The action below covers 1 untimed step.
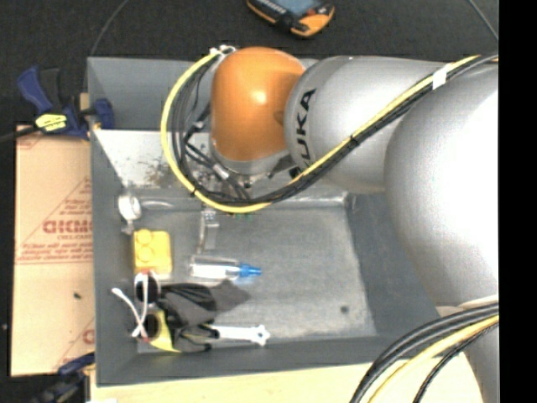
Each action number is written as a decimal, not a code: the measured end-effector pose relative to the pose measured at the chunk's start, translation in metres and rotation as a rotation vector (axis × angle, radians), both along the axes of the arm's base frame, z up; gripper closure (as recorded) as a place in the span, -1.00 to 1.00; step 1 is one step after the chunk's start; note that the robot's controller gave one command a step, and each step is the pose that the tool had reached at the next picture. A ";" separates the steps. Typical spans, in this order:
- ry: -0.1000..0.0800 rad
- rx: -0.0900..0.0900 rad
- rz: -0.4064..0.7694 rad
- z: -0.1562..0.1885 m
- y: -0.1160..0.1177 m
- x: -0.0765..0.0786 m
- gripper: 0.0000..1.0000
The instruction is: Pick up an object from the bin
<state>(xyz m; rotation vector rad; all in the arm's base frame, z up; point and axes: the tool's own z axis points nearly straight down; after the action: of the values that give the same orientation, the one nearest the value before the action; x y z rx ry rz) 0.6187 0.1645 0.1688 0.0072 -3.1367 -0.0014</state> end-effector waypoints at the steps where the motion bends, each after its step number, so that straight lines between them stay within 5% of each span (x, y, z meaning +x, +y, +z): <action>1: -0.008 0.001 -0.005 0.005 -0.001 0.002 -1.00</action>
Offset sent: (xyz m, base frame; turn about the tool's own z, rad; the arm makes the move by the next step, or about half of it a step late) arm -0.0797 -0.0291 -0.0988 -0.1878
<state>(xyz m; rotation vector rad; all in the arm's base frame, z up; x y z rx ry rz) 0.6204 0.1635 0.1741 -0.0005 -3.1447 -0.0032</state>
